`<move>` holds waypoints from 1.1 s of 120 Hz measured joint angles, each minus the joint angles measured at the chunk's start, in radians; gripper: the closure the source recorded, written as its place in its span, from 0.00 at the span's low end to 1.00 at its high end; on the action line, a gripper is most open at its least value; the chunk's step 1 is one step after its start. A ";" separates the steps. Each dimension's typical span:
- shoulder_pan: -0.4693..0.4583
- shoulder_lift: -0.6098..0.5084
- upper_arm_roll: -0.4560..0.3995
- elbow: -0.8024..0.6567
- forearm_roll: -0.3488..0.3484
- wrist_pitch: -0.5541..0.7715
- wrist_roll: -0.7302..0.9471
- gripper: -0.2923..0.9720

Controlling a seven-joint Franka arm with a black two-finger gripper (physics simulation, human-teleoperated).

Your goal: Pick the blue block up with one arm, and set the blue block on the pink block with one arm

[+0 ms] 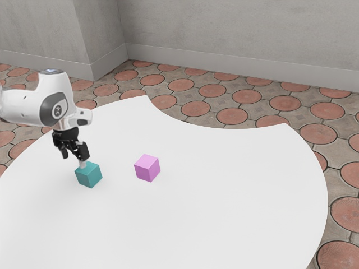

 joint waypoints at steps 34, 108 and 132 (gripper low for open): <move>-0.019 0.046 0.000 0.001 -0.004 0.022 0.013 0.23; -0.023 0.146 0.001 0.041 -0.030 0.076 0.025 0.23; -0.025 0.155 0.001 0.046 -0.032 0.079 0.027 0.23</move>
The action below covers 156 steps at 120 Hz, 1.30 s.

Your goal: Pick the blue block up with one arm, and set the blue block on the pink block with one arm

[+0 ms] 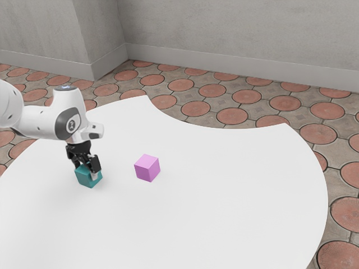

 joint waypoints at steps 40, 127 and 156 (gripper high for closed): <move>0.000 0.004 0.000 0.000 -0.002 0.001 0.002 0.41; -0.090 -0.045 -0.006 0.159 0.012 -0.143 -0.077 0.47; -0.209 0.052 0.001 0.353 0.015 -0.316 -0.169 0.47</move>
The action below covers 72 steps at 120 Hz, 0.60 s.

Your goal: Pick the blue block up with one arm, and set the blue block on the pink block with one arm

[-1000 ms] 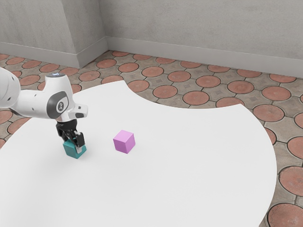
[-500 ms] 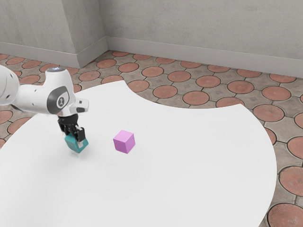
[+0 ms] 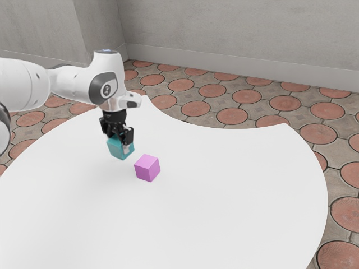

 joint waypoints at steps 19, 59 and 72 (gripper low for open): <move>-0.078 0.066 0.049 0.108 0.002 -0.102 -0.055 0.47; -0.146 0.122 0.067 0.184 -0.010 -0.186 -0.156 0.47; -0.155 0.130 0.067 0.195 -0.012 -0.195 -0.183 0.47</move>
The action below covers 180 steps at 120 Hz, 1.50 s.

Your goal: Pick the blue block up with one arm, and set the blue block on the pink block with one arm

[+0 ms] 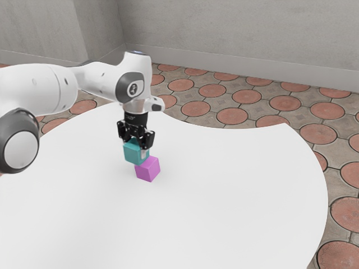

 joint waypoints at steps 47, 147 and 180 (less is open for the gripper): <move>-0.005 0.011 0.000 0.017 -0.059 -0.007 -0.073 0.47; -0.014 0.044 0.000 0.040 -0.036 0.030 -0.085 0.34; -0.014 0.041 0.001 0.053 -0.036 0.031 -0.080 0.26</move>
